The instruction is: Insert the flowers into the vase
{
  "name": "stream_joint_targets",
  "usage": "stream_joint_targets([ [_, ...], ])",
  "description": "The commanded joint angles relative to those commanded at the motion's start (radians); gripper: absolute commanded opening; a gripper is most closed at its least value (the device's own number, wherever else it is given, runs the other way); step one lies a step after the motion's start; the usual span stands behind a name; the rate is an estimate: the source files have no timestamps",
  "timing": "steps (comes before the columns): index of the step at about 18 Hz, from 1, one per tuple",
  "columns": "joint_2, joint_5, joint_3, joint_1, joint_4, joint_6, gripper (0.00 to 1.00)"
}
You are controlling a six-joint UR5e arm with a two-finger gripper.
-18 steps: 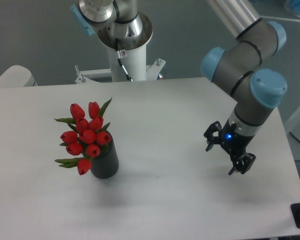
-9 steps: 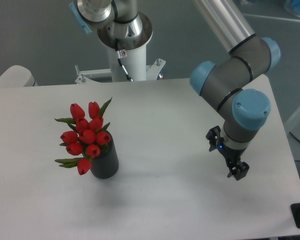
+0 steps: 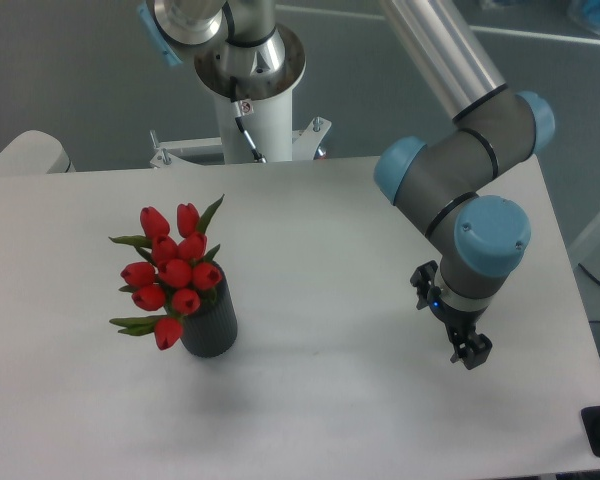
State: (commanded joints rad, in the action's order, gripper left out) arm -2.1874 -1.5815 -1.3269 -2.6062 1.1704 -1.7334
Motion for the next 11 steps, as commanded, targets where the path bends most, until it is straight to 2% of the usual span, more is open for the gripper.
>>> stream_joint_targets([
  [11,-0.008,0.0,-0.003,0.002,0.0,0.0,1.0],
])
